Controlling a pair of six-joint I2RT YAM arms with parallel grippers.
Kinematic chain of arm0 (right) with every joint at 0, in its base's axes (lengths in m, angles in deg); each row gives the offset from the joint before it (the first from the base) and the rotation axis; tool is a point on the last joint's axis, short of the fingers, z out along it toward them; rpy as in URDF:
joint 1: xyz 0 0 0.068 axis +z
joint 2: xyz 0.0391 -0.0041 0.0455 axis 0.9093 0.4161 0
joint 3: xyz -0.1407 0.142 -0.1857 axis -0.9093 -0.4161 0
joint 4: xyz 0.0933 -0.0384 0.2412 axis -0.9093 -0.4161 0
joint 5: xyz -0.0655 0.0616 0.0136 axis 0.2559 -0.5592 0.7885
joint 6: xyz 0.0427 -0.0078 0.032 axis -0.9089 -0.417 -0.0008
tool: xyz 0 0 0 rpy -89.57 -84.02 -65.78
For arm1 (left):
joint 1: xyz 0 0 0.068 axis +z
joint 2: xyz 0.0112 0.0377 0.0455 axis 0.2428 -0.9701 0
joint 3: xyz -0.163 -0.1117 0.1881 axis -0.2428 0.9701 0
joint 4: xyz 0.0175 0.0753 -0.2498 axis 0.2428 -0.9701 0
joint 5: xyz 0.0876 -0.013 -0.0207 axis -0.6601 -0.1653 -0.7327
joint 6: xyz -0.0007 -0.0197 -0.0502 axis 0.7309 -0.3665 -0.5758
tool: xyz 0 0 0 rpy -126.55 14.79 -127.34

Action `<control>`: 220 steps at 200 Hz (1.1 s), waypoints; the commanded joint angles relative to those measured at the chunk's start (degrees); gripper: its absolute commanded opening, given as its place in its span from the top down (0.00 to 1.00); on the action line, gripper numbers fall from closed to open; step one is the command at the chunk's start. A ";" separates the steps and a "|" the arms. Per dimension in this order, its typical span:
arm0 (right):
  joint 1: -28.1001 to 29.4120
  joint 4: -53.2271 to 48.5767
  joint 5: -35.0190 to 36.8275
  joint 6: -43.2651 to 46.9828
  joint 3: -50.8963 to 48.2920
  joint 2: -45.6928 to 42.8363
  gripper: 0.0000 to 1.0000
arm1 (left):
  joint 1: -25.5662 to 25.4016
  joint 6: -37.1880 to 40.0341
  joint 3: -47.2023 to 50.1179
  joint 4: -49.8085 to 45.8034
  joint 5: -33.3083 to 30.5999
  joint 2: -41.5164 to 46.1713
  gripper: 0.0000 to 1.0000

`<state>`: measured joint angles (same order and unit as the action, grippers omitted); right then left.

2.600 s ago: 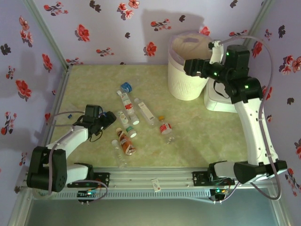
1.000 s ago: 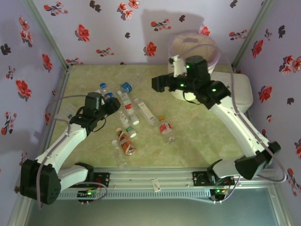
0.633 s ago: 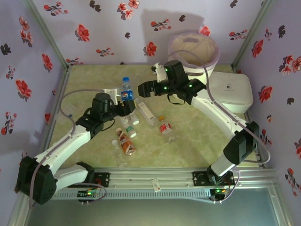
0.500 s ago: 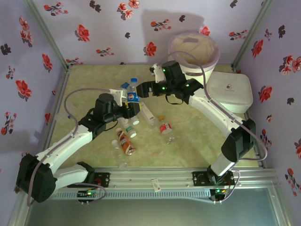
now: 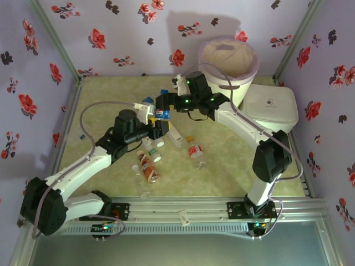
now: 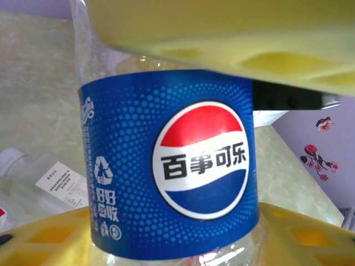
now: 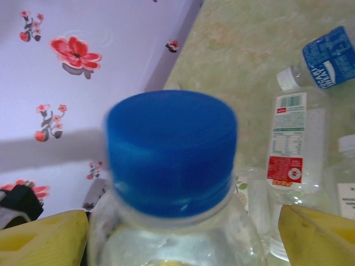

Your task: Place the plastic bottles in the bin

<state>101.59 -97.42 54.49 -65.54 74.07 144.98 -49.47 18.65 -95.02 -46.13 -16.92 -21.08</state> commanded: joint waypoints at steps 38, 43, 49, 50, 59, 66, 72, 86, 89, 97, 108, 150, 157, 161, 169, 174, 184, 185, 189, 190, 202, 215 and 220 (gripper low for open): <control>-1.04 6.07 -4.12 -4.36 -1.28 -0.14 0.32 | -0.46 2.76 0.74 3.11 -1.25 1.31 1.00; -1.11 6.09 -4.11 -4.40 -1.34 -0.20 0.33 | -0.43 2.62 0.85 3.33 -1.64 1.39 1.00; -1.12 6.00 -4.07 -4.33 -1.34 -0.22 0.35 | -0.44 2.50 1.03 3.60 -2.07 1.52 1.00; -1.12 6.00 -4.05 -4.32 -1.34 -0.20 0.35 | -0.44 2.49 1.09 3.67 -2.13 1.50 1.00; -1.12 6.00 -4.00 -4.37 -1.16 -0.35 0.37 | -0.49 2.31 1.22 4.03 -2.63 1.59 0.98; -1.20 6.00 -4.11 -4.33 -1.00 -0.36 0.39 | -0.49 2.22 1.38 4.17 -2.80 1.72 0.93; -1.21 6.05 -4.33 -4.16 -0.73 -0.44 0.40 | -0.44 2.06 1.39 4.22 -3.17 1.75 0.86; -1.20 5.66 -4.46 -3.79 -0.20 -0.49 0.43 | -0.44 1.69 1.48 3.92 -4.15 1.93 0.67; -1.20 5.58 -4.46 -3.67 -0.01 -0.53 0.44 | -0.45 1.66 1.55 3.91 -4.39 1.92 0.62; -1.28 5.15 -4.38 -3.41 0.60 -0.46 0.45 | -0.47 1.50 1.70 4.00 -4.85 2.09 0.43; -1.51 4.16 -4.16 -2.67 1.73 -0.55 0.46 | -0.44 1.34 1.84 3.92 -5.50 2.33 0.16; -3.63 -4.36 -0.37 3.98 10.11 -0.93 0.48 | -0.44 0.99 2.31 1.25 -7.12 4.15 0.00; -4.19 -6.32 0.54 5.30 11.61 -0.96 0.48 | -0.48 0.56 2.52 0.41 -7.63 4.61 0.00; -4.47 -7.11 0.98 6.05 12.59 -1.07 0.49 | -0.45 0.41 2.61 -0.07 -7.97 4.83 0.00; -5.10 -9.10 2.24 7.49 14.20 -1.35 0.49 | -0.45 0.05 2.97 -1.02 -8.46 5.44 0.00; -5.51 -10.35 3.30 8.90 15.41 -1.43 0.49 | -0.43 -0.17 3.30 -1.55 -8.96 5.76 0.00; -6.24 -13.51 6.10 11.56 18.02 -1.74 0.50 | -0.44 -0.74 4.00 -3.02 -9.94 6.76 0.00; -6.27 -13.86 6.31 11.79 18.27 -1.71 0.50 | -0.44 -0.84 4.02 -3.16 -10.11 6.80 0.01; -6.58 -15.21 7.58 12.95 19.27 -1.84 0.50 | -0.44 -1.09 4.26 -3.91 -10.93 7.17 0.01; -6.62 -15.55 7.98 13.23 19.51 -1.85 0.50 | -0.44 -1.15 4.28 -4.00 -11.09 7.31 0.01; -7.45 -19.27 11.32 16.35 22.58 -1.96 0.51 | -0.29 -1.81 4.74 -7.00 -13.58 8.06 0.01; -8.54 -22.80 13.82 19.11 25.82 -1.87 0.52 | 0.04 -2.63 5.48 -9.24 -15.86 8.76 0.02; -9.10 -24.05 14.49 19.85 27.19 -1.78 0.52 | 0.25 -3.02 5.96 -9.62 -16.38 9.06 0.02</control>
<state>94.14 -112.29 61.74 -53.80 95.38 145.11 -49.74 17.75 -91.04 -50.17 -27.76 -13.78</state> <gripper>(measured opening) 0.522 0.987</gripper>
